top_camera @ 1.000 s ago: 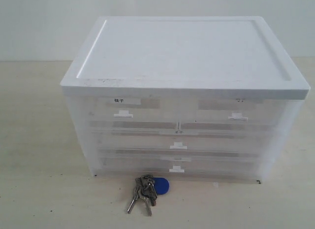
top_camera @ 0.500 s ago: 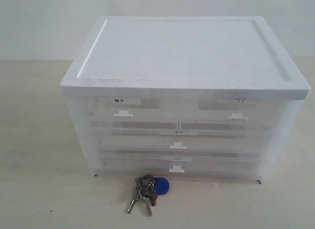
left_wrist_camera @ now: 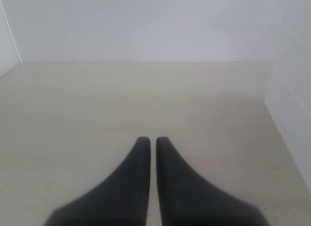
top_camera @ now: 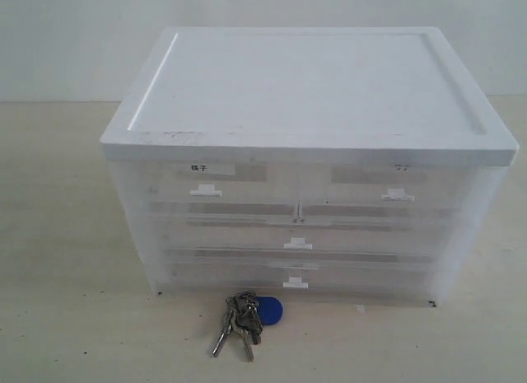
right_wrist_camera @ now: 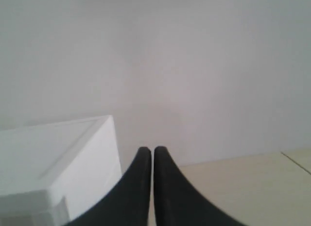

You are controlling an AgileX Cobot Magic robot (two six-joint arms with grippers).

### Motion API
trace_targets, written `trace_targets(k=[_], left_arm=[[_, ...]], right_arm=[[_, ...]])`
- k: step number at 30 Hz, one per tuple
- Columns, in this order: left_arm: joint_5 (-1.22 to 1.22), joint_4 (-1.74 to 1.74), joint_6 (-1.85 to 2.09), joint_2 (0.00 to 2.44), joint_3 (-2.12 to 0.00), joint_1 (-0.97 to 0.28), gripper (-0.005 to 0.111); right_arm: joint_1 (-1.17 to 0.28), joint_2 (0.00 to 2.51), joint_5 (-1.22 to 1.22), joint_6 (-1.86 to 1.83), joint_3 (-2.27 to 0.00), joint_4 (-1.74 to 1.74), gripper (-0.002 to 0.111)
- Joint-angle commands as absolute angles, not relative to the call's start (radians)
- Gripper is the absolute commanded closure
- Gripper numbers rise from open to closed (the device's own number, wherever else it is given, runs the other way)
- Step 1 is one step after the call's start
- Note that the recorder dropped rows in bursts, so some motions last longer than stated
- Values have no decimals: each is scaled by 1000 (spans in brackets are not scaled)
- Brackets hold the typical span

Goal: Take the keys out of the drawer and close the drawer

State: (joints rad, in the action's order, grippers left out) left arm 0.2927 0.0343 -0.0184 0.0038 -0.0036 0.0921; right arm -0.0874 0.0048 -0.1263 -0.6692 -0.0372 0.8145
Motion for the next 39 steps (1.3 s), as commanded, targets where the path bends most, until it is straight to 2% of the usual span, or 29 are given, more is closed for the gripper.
trace_targets(k=[1, 5, 11, 15, 23, 39], left_arm=[[292, 38, -15, 0, 0, 95, 102], [292, 38, -15, 0, 0, 95, 102], [292, 38, -13, 0, 0, 95, 102], [292, 38, -13, 0, 0, 95, 102], [292, 38, -13, 0, 0, 95, 102], [292, 38, -11, 0, 0, 95, 102]], right_arm=[[-72, 0, -188, -729, 0, 783, 108], [-70, 0, -152, -680, 0, 598, 108], [-69, 0, 0, -342, 0, 98, 108], [-42, 0, 136, -135, 0, -89, 108], [57, 0, 323, -93, 0, -78, 108], [60, 0, 343, 23, 0, -66, 108]])
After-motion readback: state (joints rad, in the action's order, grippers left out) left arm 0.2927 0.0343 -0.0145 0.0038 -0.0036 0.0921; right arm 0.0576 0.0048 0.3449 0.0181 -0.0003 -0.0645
